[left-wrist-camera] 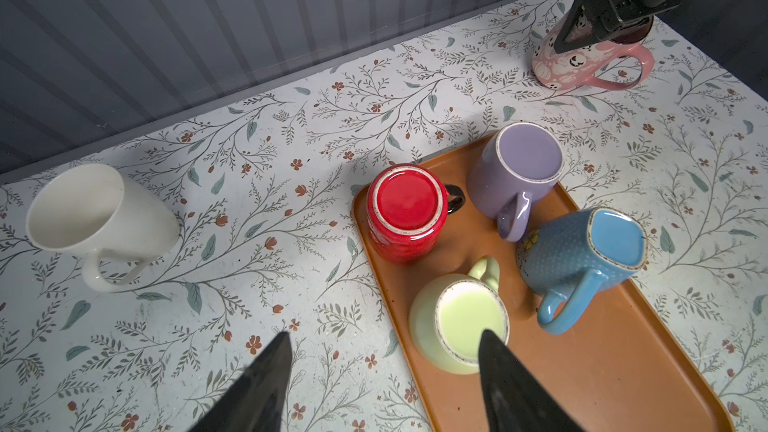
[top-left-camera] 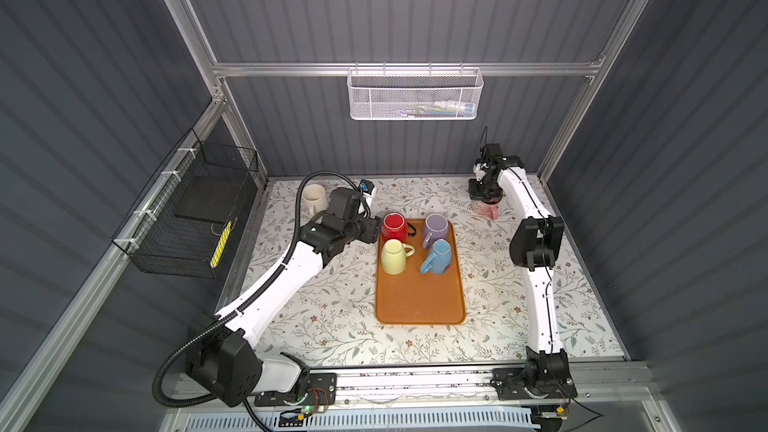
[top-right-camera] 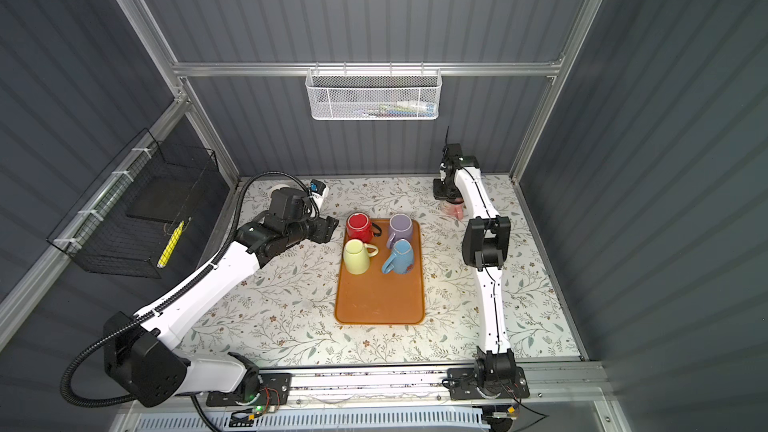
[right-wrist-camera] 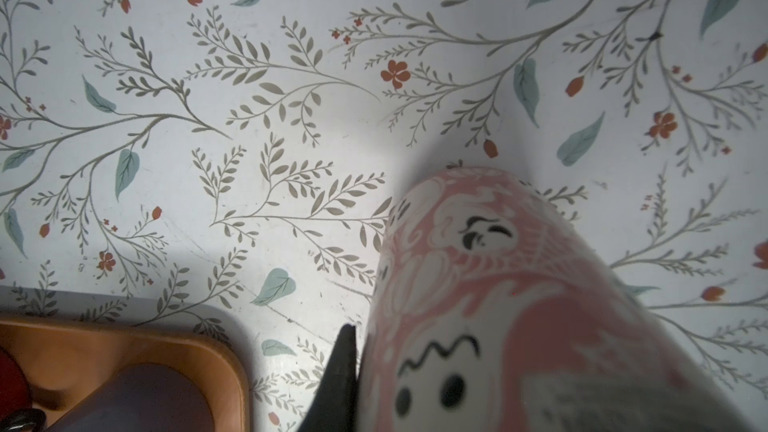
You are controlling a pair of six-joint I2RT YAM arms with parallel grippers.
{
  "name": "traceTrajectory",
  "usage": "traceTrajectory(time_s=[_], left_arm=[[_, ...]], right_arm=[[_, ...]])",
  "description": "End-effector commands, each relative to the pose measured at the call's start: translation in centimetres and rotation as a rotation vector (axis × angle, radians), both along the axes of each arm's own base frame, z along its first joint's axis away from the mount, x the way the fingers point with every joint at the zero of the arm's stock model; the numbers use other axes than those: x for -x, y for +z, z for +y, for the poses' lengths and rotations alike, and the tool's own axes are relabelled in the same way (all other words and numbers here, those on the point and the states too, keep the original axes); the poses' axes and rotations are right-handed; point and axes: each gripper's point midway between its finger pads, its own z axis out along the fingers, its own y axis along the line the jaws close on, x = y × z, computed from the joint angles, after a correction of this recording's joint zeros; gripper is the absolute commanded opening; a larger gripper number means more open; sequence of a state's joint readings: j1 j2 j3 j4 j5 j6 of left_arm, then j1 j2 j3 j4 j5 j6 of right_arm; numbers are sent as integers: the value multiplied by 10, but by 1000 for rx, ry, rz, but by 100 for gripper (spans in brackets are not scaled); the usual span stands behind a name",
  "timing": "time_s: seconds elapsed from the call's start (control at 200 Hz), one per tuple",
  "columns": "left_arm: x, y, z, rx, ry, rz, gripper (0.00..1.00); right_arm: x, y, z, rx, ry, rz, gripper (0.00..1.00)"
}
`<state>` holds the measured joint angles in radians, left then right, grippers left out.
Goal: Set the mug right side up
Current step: 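Lower the pink mug upright onto the table beside the tray with the right gripper, then open the right gripper and lift it off the pink mug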
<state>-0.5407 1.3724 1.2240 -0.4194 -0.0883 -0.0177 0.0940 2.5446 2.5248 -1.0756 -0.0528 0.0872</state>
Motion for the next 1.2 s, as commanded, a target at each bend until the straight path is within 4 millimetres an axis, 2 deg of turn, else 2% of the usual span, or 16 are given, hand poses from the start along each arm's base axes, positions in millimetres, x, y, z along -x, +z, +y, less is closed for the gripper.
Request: traceTrajectory(time_s=[0.0,0.125,0.32,0.585,1.051,1.191], left_arm=[[4,8,3,-6,2,-17,71],[5,8,0,2,-11,-10,71],[5,8,1,3,-10,-9,71],[5,7,0,3,-10,-9,71],[4,6,-1,6,-14,-7,71],[5,6,-1,6,-18,-6,71]], right_arm=[[-10,4,-3,8,-9,-39,16],[-11,3,-4,5,-13,-39,20],[-13,4,-3,-2,-12,-44,32],[-14,7,-5,2,-17,-54,35],[-18,33,-7,5,-15,-106,48],[-17,44,-6,10,-3,-126,56]])
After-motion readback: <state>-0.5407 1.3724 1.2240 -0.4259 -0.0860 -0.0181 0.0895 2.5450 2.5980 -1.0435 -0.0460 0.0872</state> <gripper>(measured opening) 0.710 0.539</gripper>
